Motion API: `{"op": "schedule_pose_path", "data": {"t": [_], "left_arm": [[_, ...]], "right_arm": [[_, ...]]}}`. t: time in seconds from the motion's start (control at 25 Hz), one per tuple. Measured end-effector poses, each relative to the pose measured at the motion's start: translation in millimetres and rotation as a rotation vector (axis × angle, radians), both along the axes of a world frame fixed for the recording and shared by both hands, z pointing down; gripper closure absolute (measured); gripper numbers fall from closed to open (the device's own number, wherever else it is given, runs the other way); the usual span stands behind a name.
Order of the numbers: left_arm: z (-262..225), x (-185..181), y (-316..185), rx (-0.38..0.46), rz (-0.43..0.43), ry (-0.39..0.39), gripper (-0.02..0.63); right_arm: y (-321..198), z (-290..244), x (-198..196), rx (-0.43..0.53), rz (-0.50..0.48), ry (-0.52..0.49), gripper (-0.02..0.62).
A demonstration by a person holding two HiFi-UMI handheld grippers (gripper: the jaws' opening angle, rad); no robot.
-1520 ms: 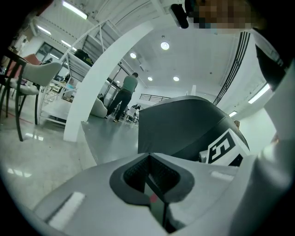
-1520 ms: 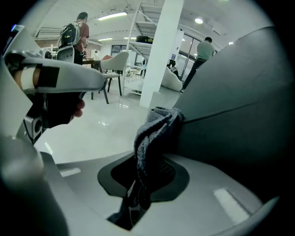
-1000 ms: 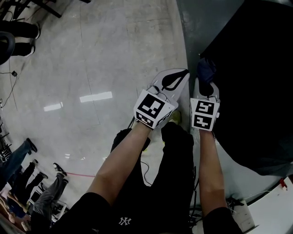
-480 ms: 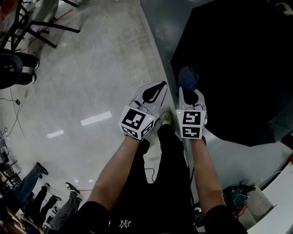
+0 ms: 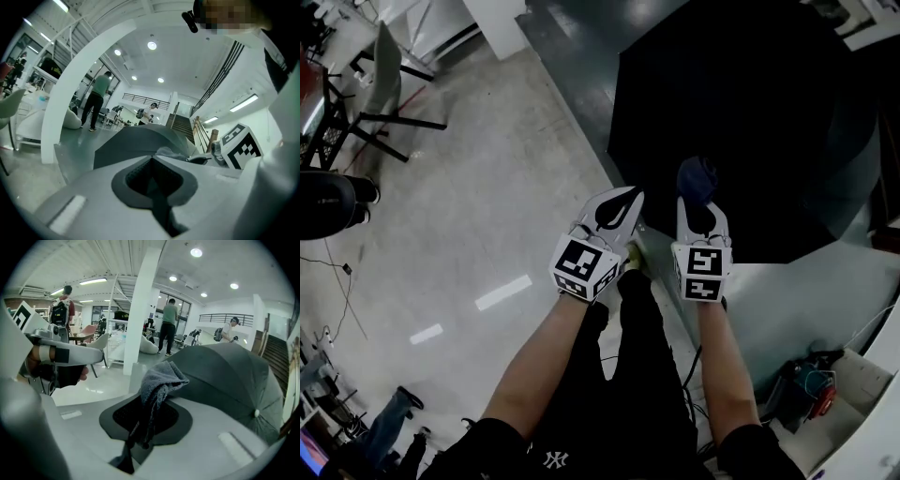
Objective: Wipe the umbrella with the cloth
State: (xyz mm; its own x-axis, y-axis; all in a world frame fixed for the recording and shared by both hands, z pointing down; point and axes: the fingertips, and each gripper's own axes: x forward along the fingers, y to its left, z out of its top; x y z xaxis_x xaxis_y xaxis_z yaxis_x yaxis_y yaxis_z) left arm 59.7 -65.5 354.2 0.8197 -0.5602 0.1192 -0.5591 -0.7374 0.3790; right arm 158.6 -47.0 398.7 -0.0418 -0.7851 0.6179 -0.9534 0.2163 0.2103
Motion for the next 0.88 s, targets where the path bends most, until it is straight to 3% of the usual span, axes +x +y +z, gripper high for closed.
{"op": "schedule_pose_path", "data": {"t": [0.32,0.68,0.88], "left_arm": [[-43.5,51.2,7.6,0.046,0.089,0.009,0.606],[-17.2,102.4,-7.5,0.018,0.115,-0.009,0.606],[8.1,118.9,-22.2,-0.014,0.106,-0.017,0.606]], "right_arm": [[20.6,-36.5,72.9,0.044,0.132,0.01,0.514],[25.4,-28.6,186.6,0.05,0.296,0.048,0.514],[12.2,-17.8,213.3,0.047,0.329,0.074,0.514]]}}
